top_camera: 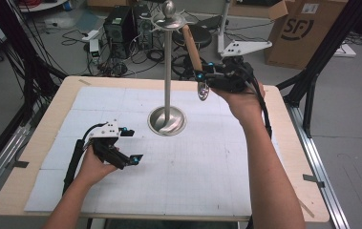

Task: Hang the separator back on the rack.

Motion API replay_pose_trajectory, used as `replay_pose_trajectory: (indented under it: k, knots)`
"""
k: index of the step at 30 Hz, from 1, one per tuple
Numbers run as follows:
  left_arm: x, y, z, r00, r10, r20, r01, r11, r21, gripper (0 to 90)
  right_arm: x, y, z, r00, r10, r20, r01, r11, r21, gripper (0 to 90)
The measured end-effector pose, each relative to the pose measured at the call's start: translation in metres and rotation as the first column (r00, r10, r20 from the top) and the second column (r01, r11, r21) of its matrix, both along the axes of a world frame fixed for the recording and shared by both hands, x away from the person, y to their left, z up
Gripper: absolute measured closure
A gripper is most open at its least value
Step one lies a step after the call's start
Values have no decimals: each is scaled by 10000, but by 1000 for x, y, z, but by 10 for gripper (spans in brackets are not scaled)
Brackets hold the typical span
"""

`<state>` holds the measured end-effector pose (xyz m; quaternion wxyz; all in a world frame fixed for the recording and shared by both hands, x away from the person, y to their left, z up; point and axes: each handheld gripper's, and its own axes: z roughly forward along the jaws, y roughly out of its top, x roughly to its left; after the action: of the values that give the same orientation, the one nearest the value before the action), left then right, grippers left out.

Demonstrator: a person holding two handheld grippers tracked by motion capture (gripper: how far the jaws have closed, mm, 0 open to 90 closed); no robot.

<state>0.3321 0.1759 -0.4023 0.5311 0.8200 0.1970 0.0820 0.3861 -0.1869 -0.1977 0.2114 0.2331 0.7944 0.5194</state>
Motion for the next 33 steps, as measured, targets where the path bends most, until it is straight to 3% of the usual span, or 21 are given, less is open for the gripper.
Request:
replay_pose_trajectory:
  k: [15,33]
  knots:
    - [0,2,1,10000,1,34,-1,9999,-122,17,6,12,1,9996,-274,-103,271,9993,-248,688]
    - [0,2,1,10000,27,23,-27,9999,-139,17,20,14,-6,9989,-390,-273,389,9992,-42,688]
